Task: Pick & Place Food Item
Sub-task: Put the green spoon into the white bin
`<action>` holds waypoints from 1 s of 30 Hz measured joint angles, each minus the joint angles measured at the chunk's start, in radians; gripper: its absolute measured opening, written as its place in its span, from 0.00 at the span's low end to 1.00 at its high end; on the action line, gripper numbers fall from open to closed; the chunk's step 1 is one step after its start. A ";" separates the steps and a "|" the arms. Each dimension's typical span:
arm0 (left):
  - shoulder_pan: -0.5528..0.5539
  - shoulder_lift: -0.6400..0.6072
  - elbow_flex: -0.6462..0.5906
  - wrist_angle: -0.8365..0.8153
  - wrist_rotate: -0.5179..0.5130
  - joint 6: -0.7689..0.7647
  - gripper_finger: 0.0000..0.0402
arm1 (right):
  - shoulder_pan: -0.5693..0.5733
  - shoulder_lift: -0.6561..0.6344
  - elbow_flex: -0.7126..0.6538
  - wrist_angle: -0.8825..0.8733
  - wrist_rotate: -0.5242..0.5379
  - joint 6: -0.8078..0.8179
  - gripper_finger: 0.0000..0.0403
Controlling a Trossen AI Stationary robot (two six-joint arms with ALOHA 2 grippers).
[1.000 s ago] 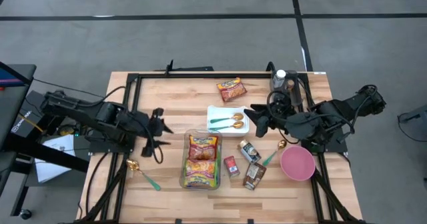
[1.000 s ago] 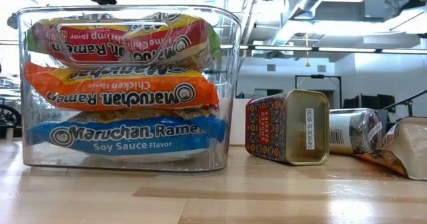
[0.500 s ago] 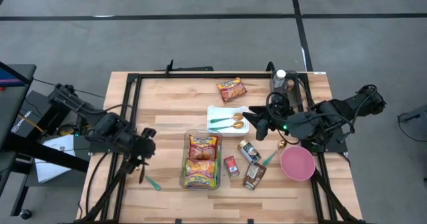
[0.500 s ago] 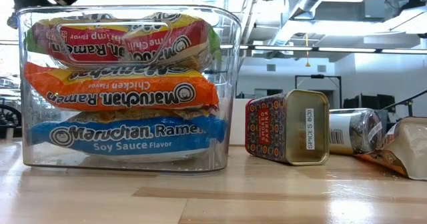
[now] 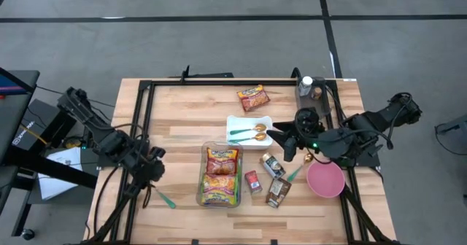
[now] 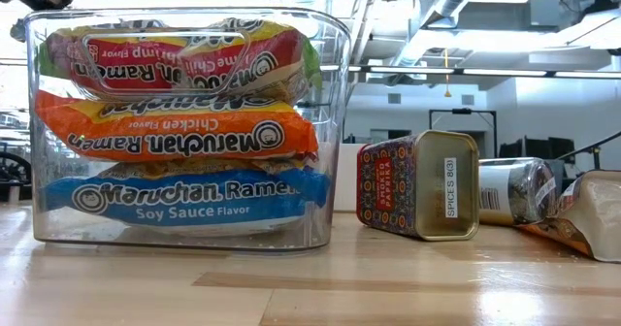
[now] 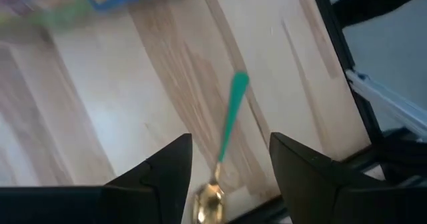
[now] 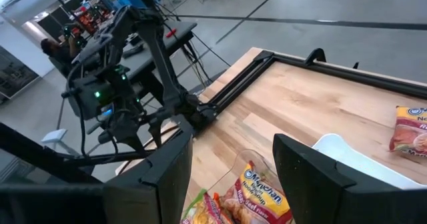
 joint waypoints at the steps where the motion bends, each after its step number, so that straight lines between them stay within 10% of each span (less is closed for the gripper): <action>1: -0.014 0.005 -0.008 0.002 0.000 -0.012 0.48 | 0.006 0.000 0.000 0.002 0.005 0.000 0.50; 30: -0.320 0.130 -0.293 0.277 -0.140 -0.406 0.35 | 0.025 0.000 0.000 0.002 0.034 0.000 0.50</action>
